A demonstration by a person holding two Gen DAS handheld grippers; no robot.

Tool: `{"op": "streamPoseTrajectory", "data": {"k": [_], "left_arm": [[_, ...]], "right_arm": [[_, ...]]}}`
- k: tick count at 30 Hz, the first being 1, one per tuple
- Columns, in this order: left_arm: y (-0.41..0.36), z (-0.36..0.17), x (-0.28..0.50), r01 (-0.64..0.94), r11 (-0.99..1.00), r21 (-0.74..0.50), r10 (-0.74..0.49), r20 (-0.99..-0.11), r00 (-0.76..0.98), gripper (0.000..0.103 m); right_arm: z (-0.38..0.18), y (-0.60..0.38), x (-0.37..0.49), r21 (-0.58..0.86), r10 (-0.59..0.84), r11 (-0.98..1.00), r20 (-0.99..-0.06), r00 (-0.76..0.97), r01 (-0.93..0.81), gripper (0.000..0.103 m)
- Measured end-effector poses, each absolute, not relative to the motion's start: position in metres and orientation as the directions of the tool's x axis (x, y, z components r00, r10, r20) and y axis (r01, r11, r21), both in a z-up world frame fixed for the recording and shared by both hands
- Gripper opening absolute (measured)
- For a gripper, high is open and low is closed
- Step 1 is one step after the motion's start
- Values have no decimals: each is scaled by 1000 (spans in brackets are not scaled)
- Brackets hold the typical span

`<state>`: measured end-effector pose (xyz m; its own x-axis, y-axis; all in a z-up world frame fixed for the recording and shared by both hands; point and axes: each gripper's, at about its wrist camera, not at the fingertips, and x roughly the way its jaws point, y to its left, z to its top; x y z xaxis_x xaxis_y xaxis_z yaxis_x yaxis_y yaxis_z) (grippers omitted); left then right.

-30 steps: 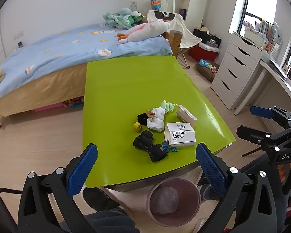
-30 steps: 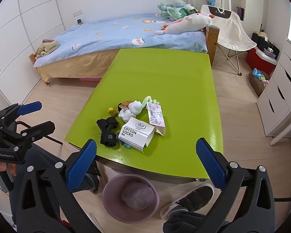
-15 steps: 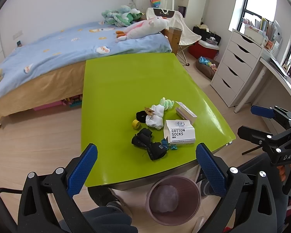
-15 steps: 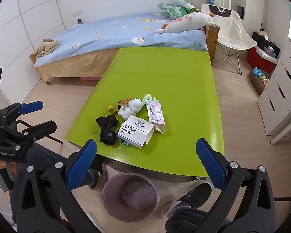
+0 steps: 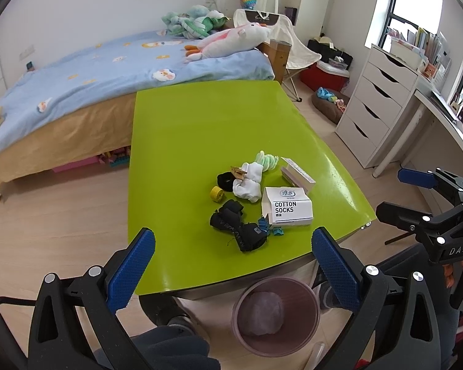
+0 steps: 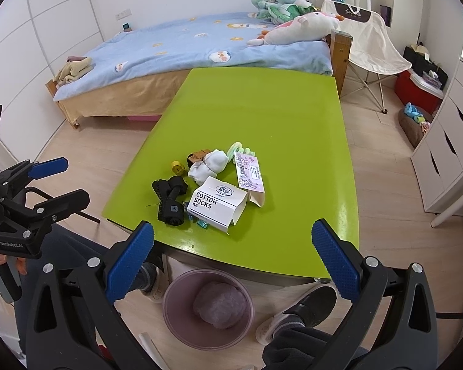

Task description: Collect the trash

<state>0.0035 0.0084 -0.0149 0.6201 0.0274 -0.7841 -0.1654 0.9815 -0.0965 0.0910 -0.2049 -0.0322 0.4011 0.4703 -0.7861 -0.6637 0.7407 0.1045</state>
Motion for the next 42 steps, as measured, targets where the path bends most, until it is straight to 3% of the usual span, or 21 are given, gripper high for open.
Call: {"op": "streamPoseTrajectory", "data": {"k": [11,26,32,34,35,38,42], "left_arm": [[13,-19,7,-171,980,-102,26,-786,618,97],[19,-28,7,-188,976,-113,22,-802,597,97],[23,-32,7,-200,971,-129,14,-810,587,97],[24,-33,8,-203,970,-134,10,-811,584,97],[25,-33,8,-203,970,-136,8,-812,584,97],[26,-36,9,-204,968,-143,2,-815,580,97],[26,-40,14,-208,966,-154,-6,-818,575,97]], "right_arm": [[-46,-180,126,91,431,734,-829,357,-673,100],[-93,-110,200,3,255,717,-932,257,-698,100],[-114,-100,209,32,229,720,-954,194,-693,67],[-118,-101,212,48,236,723,-955,181,-689,49],[-120,-103,212,50,233,727,-956,177,-685,34],[-119,-106,213,57,248,729,-951,185,-682,33],[-109,-112,215,42,261,738,-938,228,-673,11]]}}
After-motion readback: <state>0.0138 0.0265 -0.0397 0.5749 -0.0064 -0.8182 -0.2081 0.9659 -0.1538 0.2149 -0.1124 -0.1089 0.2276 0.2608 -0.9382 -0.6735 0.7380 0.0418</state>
